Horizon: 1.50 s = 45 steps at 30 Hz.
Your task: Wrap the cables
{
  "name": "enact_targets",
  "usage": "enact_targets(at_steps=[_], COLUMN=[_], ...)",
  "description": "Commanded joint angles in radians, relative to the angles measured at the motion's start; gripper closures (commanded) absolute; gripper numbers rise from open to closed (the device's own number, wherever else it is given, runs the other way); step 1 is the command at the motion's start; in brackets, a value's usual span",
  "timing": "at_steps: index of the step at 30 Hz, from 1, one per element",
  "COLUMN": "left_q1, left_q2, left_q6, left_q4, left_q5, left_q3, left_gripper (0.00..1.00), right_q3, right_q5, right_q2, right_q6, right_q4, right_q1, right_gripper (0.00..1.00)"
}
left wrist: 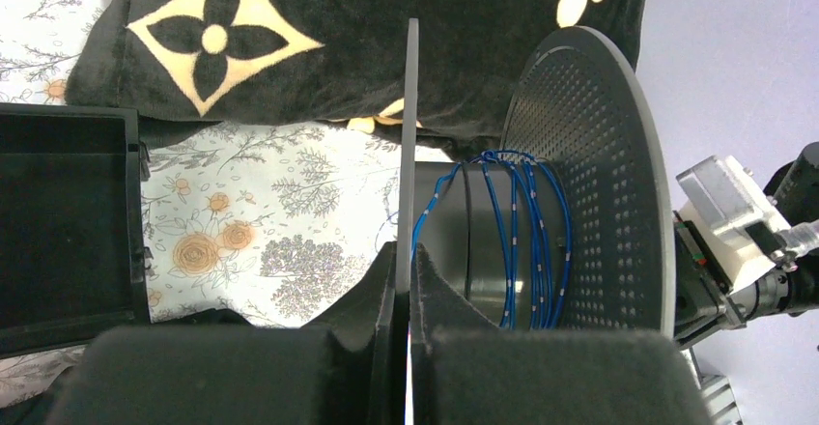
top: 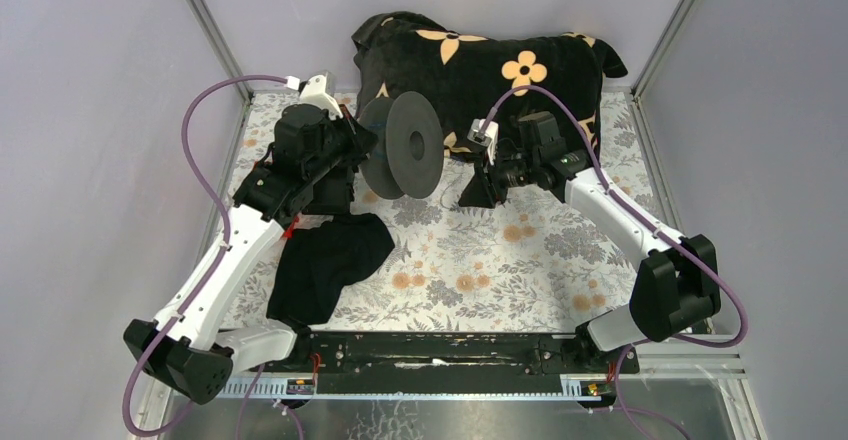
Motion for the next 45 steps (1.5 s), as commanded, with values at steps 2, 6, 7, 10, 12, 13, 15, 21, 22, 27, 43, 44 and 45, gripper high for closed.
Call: enact_targets(at_steps=[2, 6, 7, 10, 12, 13, 15, 21, 22, 27, 43, 44, 45], left_q1=[0.012, 0.019, 0.023, 0.033, 0.046, 0.050, 0.055, 0.075, 0.085, 0.107, 0.114, 0.115, 0.115], left_q2=[0.001, 0.002, -0.001, -0.004, -0.012, -0.014, -0.014, -0.025, -0.032, -0.049, -0.072, -0.074, -0.076], left_q6=[-0.048, -0.069, -0.073, -0.085, -0.101, -0.105, -0.112, -0.132, -0.138, -0.141, -0.101, -0.099, -0.099], left_q4=[0.093, 0.094, 0.097, 0.109, 0.121, 0.122, 0.122, 0.119, 0.125, 0.127, 0.114, 0.115, 0.116], left_q5=[-0.014, -0.020, -0.014, -0.010, 0.008, 0.012, 0.012, 0.025, 0.033, 0.055, 0.223, 0.229, 0.232], left_q3=[0.068, 0.060, 0.051, 0.031, 0.010, 0.009, 0.009, 0.014, 0.006, 0.007, 0.059, 0.060, 0.062], left_gripper=[1.00, 1.00, 1.00, 1.00, 1.00, 1.00, 1.00, 1.00, 1.00, 1.00, 1.00, 1.00, 1.00], right_q3=[-0.006, -0.011, -0.011, -0.021, -0.023, -0.022, -0.027, -0.030, -0.028, -0.034, 0.044, 0.046, 0.051], right_q5=[-0.062, -0.055, -0.051, -0.053, -0.052, -0.053, -0.057, -0.064, -0.061, -0.012, 0.266, 0.248, 0.232], right_q2=[-0.028, -0.036, -0.039, -0.047, -0.046, -0.044, -0.039, -0.034, -0.035, -0.033, 0.253, 0.273, 0.295], right_q6=[0.017, 0.019, 0.019, 0.027, 0.032, 0.034, 0.039, 0.043, 0.044, 0.067, 0.265, 0.272, 0.281], right_q4=[0.046, 0.047, 0.048, 0.060, 0.067, 0.066, 0.069, 0.078, 0.078, 0.099, 0.274, 0.298, 0.322], right_q1=[-0.002, -0.004, -0.006, -0.010, -0.012, -0.013, -0.015, -0.014, -0.014, -0.018, -0.020, -0.020, -0.019], right_gripper=[0.64, 0.62, 0.62, 0.61, 0.60, 0.59, 0.59, 0.55, 0.52, 0.39, 0.27, 0.27, 0.27])
